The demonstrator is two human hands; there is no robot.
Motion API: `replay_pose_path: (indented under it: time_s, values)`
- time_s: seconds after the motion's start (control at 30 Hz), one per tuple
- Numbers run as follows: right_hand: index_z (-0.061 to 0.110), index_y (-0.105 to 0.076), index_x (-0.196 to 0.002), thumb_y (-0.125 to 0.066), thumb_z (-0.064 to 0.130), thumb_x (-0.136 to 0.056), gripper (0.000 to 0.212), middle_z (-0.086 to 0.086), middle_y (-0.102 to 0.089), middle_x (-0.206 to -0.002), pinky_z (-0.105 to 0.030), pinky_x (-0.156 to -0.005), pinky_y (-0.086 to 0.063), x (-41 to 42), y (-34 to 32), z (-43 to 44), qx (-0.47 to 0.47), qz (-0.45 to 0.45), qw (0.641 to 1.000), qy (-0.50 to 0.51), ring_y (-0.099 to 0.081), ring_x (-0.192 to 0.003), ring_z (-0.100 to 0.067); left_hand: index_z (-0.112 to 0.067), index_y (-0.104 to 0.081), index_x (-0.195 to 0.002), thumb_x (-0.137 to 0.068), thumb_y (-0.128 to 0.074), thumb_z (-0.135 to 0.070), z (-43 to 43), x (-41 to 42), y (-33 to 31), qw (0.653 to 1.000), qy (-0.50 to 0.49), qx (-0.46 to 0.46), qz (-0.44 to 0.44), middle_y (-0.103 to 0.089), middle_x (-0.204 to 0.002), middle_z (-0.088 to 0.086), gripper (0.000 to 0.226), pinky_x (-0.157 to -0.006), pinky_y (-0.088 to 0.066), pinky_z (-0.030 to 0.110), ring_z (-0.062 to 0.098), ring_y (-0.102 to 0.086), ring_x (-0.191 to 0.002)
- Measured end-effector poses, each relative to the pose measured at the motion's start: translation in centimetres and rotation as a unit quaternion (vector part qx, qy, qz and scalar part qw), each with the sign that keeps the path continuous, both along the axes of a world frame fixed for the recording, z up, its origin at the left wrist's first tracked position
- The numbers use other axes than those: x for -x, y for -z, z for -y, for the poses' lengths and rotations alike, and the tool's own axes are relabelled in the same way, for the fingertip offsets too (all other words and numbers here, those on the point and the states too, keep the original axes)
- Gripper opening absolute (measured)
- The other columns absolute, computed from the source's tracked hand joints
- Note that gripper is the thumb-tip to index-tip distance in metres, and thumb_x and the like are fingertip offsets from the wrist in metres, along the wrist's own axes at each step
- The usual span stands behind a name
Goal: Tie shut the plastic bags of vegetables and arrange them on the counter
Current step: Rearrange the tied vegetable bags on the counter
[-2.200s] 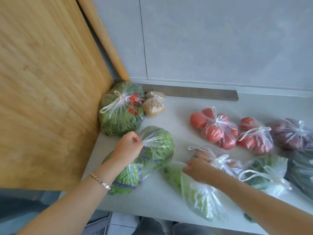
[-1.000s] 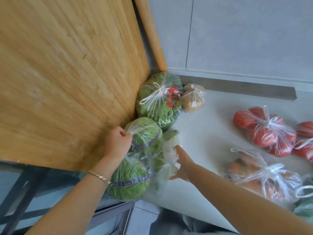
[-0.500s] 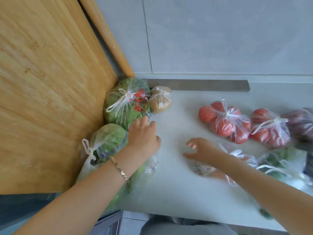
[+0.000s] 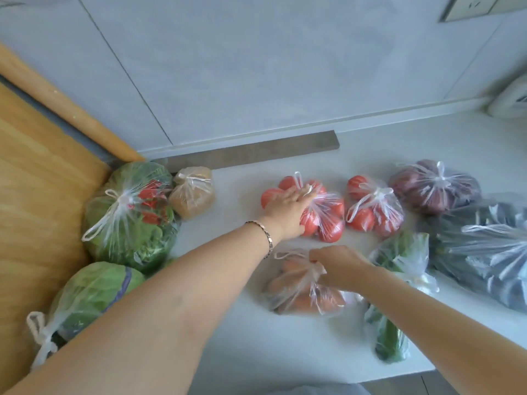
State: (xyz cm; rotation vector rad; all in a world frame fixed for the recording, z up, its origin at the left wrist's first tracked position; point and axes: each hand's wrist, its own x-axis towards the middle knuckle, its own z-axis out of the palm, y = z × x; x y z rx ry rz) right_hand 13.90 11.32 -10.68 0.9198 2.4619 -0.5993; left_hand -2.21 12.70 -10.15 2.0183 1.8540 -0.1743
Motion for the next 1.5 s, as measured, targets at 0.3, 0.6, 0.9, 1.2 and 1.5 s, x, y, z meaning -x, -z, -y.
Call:
replay_pose_path:
  time_s: [0.3, 0.6, 0.9, 1.2, 1.5]
  values:
    - [0.023, -0.044, -0.067, -0.051, 0.028, -0.076, 0.013, 0.008, -0.045, -0.068, -0.025, -0.066, -0.043, -0.8, -0.4, -2.1, 0.017, 0.040, 0.999, 0.003, -0.049, -0.076, -0.017, -0.022, -0.037, -0.130, -0.074, -0.061, -0.052, -4.1, 0.2, 0.1, 0.987, 0.122, 0.056, -0.092, -0.047, -0.133, 0.004, 0.067, -0.104, -0.027, 0.044, 0.034, -0.031, -0.127]
    - [0.022, -0.042, -0.054, -0.051, 0.027, -0.072, 0.021, 0.008, -0.047, -0.064, -0.022, -0.056, -0.038, 0.4, -0.5, -1.1, 0.067, 0.027, 0.991, 0.115, -0.052, -0.074, -0.019, -0.018, -0.041, -0.104, -0.088, -0.050, -0.021, 0.8, 3.2, -0.2, 0.993, -0.085, 0.070, 0.048, -0.059, -0.097, 0.012, 0.018, -0.077, -0.045, 0.035, 0.034, -0.059, -0.092]
    - [0.023, -0.059, -0.078, -0.063, 0.032, -0.067, 0.015, 0.004, -0.058, -0.083, -0.024, -0.068, -0.044, 2.9, -2.5, 2.9, 0.161, 0.016, 0.964, 0.212, -0.059, -0.088, -0.021, -0.022, -0.039, -0.067, -0.086, -0.056, -0.015, 11.2, 8.7, 0.7, 0.889, -0.436, 0.020, 0.141, -0.049, -0.067, -0.003, 0.027, -0.054, -0.035, 0.028, 0.018, -0.048, -0.063]
    - [0.010, -0.055, -0.095, -0.042, 0.019, -0.089, 0.017, -0.001, -0.054, -0.083, -0.019, -0.067, -0.040, 6.7, -2.0, 8.5, 0.238, -0.062, 0.924, 0.293, -0.052, -0.079, -0.014, -0.005, -0.055, -0.097, -0.085, -0.050, -0.009, 11.3, 12.1, 0.2, 0.787, -0.576, -0.092, 0.201, -0.060, -0.100, 0.014, 0.013, -0.079, -0.045, 0.035, 0.032, -0.058, -0.094]
    - [0.012, -0.050, -0.067, -0.048, 0.018, -0.084, 0.019, 0.004, -0.051, -0.071, -0.024, -0.071, -0.048, 8.9, 0.7, 15.4, 0.314, -0.078, 0.879, 0.352, -0.057, -0.084, -0.019, -0.013, -0.045, -0.059, -0.084, -0.056, -0.012, 11.0, 12.2, 1.4, 0.814, -0.536, -0.052, 0.220, -0.060, -0.082, 0.014, 0.028, -0.074, -0.045, 0.032, 0.029, -0.059, -0.083]
